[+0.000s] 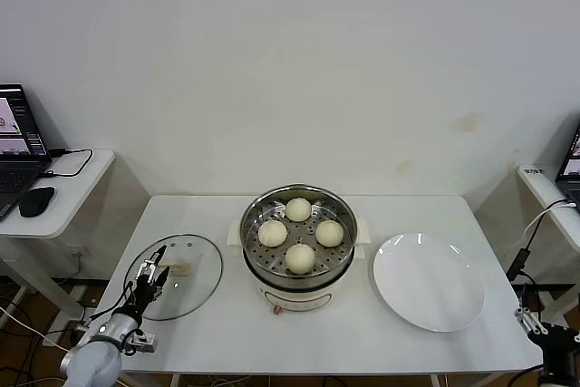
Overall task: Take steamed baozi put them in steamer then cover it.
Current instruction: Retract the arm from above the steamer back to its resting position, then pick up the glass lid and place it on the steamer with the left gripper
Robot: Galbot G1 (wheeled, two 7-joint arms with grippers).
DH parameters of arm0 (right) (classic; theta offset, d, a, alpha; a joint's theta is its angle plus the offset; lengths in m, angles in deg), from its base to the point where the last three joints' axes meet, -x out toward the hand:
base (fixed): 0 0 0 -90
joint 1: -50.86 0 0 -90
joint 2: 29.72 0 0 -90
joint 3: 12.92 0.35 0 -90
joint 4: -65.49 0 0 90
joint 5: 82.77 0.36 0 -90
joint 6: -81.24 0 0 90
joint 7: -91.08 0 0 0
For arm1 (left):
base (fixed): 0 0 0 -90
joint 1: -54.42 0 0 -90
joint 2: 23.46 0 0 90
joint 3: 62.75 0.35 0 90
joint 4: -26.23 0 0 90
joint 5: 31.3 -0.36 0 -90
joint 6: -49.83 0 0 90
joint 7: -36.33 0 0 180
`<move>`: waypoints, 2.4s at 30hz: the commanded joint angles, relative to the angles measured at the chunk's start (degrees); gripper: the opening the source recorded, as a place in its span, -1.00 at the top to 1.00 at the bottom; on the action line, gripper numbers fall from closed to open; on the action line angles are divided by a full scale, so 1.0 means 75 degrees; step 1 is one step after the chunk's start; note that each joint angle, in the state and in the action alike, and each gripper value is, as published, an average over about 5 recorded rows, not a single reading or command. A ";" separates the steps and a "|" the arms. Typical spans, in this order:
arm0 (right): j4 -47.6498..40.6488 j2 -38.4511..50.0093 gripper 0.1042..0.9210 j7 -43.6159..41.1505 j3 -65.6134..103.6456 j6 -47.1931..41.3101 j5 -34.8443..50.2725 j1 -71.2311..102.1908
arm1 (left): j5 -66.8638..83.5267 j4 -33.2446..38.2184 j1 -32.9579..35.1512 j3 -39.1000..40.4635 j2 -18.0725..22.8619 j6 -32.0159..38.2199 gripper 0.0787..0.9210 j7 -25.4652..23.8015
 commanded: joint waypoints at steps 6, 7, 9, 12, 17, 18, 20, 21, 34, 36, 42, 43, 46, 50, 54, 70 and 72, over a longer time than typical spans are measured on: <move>-0.0023 -0.0081 -0.76 -0.0014 0.0070 0.0083 -0.0082 0.0089 | -0.0122 -0.0996 -0.1155 0.0325 0.0072 0.0007 -0.77 -0.0118; -0.0033 -0.0081 -0.76 -0.0018 0.0064 0.0092 -0.0092 0.0092 | -0.0121 -0.1004 -0.1191 0.0326 0.0079 0.0007 -0.77 -0.0130; -0.0060 -0.0079 -0.76 -0.0025 0.0046 0.0113 -0.0111 0.0097 | -0.0116 -0.1005 -0.1232 0.0334 0.0085 0.0008 -0.77 -0.0162; -0.0114 -0.0081 -0.76 -0.0030 0.0008 0.0153 -0.0153 0.0093 | -0.0117 -0.1066 -0.1293 0.0356 0.0110 0.0019 -0.77 -0.0193; -0.0163 -0.0081 -0.76 -0.0040 -0.0061 0.0195 -0.0211 0.0087 | -0.0120 -0.1255 -0.1452 0.0392 0.0188 0.0048 -0.77 -0.0252; -0.0166 -0.0080 -0.76 -0.0042 -0.0067 0.0199 -0.0218 0.0086 | -0.0119 -0.1295 -0.1479 0.0399 0.0204 0.0049 -0.77 -0.0265; -0.0173 -0.0075 -0.76 -0.0046 -0.0076 0.0207 -0.0225 0.0086 | -0.0118 -0.1399 -0.1526 0.0406 0.0237 0.0058 -0.76 -0.0271; -0.0176 -0.0072 -0.76 -0.0048 -0.0079 0.0210 -0.0228 0.0086 | -0.0119 -0.1451 -0.1546 0.0406 0.0254 0.0065 -0.75 -0.0269; -0.0150 -0.0056 -0.76 -0.0060 -0.0166 0.0229 -0.0253 0.0091 | 0.0135 -0.1642 -0.1450 0.0316 0.0344 0.0222 0.02 0.0036; -0.0137 -0.0050 -0.76 -0.0061 -0.0196 0.0230 -0.0259 0.0096 | 0.0294 -0.1564 -0.1373 0.0275 0.0332 0.0238 0.16 0.0154; -0.0126 -0.0007 -0.76 -0.0071 -0.0315 0.0248 -0.0320 0.0104 | 0.1070 -0.0785 -0.0895 0.0109 0.0153 -0.0040 0.57 0.0478; -0.0125 0.0004 -0.76 -0.0071 -0.0341 0.0251 -0.0333 0.0104 | 0.1194 -0.0547 -0.0781 0.0074 0.0091 -0.0152 0.63 0.0504; -0.0105 0.0037 -0.76 -0.0074 -0.0427 0.0258 -0.0375 0.0107 | 0.1545 0.0240 -0.0440 -0.0061 -0.0113 -0.0589 0.79 0.0550; -0.0078 0.0081 -0.76 -0.0078 -0.0561 0.0261 -0.0443 0.0104 | 0.1970 0.1418 -0.0007 -0.0320 -0.0446 -0.1293 0.83 0.0389; -0.0061 0.0096 -0.76 -0.0078 -0.0702 0.0276 -0.0535 0.0089 | 0.2443 0.2835 0.0334 -0.0613 -0.0914 -0.2181 0.83 -0.0355; -0.0080 -0.0048 -0.76 0.0113 -0.1277 0.0538 -0.1398 0.0167 | 0.3568 0.5555 -0.1034 0.2392 -0.1929 -0.4768 0.82 -0.2174; -0.0104 -0.0053 -0.76 0.0177 -0.1344 0.0541 -0.1543 0.0134 | 0.3458 0.5543 -0.1457 0.2904 -0.1789 -0.5026 0.76 -0.2313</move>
